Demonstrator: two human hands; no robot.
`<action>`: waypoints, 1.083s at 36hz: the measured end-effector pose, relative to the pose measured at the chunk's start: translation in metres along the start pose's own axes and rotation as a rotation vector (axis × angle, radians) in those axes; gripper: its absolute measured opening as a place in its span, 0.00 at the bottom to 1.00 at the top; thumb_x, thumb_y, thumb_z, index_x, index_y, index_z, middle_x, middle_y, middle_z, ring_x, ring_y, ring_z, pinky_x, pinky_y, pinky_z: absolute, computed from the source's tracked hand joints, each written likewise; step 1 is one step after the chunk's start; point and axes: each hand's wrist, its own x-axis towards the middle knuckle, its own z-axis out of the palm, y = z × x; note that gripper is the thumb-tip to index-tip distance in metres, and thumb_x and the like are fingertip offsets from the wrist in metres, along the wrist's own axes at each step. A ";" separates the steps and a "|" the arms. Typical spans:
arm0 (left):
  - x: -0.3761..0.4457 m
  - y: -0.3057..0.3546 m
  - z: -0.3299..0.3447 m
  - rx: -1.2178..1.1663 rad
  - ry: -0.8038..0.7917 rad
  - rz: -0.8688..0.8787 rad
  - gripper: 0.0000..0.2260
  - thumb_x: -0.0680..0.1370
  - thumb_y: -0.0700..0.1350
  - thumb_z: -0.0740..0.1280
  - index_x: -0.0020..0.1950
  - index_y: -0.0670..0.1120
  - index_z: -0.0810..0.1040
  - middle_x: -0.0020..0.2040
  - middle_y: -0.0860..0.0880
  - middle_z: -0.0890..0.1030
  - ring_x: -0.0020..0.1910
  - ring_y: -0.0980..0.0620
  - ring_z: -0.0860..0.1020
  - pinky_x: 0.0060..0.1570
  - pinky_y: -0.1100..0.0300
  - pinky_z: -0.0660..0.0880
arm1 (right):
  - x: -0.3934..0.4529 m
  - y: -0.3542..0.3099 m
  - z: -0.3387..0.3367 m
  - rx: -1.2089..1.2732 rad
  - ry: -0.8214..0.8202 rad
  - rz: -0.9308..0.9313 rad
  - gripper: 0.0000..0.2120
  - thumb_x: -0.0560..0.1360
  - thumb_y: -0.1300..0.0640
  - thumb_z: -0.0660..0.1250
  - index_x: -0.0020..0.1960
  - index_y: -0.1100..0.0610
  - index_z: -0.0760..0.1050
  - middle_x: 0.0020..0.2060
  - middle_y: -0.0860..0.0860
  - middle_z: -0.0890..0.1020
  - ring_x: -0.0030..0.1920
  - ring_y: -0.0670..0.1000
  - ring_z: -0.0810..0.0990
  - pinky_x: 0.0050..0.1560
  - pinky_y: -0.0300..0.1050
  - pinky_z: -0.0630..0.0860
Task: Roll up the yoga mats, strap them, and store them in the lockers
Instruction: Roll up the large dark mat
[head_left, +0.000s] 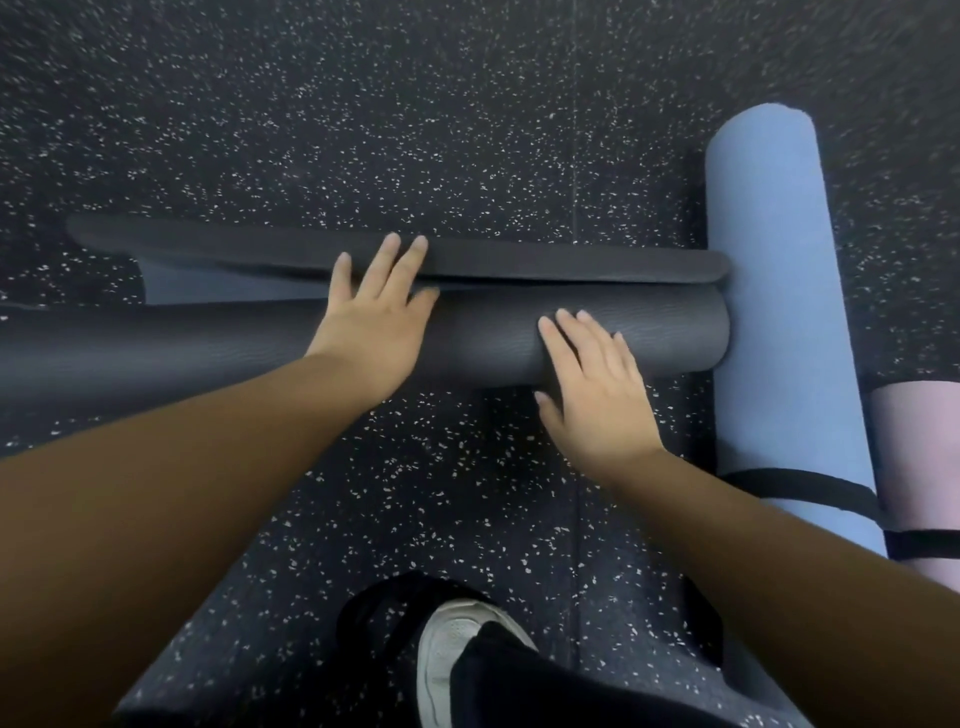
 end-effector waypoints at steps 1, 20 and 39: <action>0.003 0.001 0.000 0.022 -0.004 -0.010 0.35 0.75 0.30 0.59 0.78 0.45 0.48 0.77 0.43 0.32 0.76 0.42 0.33 0.73 0.36 0.42 | 0.002 0.000 -0.002 -0.006 -0.019 -0.005 0.33 0.77 0.55 0.66 0.78 0.59 0.57 0.76 0.56 0.63 0.77 0.57 0.56 0.75 0.54 0.48; 0.018 0.000 -0.006 -0.008 -0.040 0.057 0.36 0.77 0.38 0.66 0.79 0.43 0.47 0.78 0.45 0.45 0.78 0.47 0.45 0.71 0.36 0.54 | 0.065 -0.012 -0.024 -0.001 0.030 0.205 0.10 0.83 0.60 0.55 0.63 0.59 0.68 0.57 0.55 0.74 0.55 0.55 0.71 0.44 0.46 0.63; 0.023 0.011 -0.009 -0.208 0.057 0.112 0.29 0.78 0.48 0.66 0.73 0.42 0.56 0.67 0.42 0.62 0.69 0.42 0.62 0.73 0.38 0.55 | 0.048 0.004 -0.010 0.182 0.154 0.108 0.19 0.80 0.60 0.61 0.70 0.59 0.69 0.60 0.55 0.75 0.57 0.55 0.75 0.51 0.53 0.76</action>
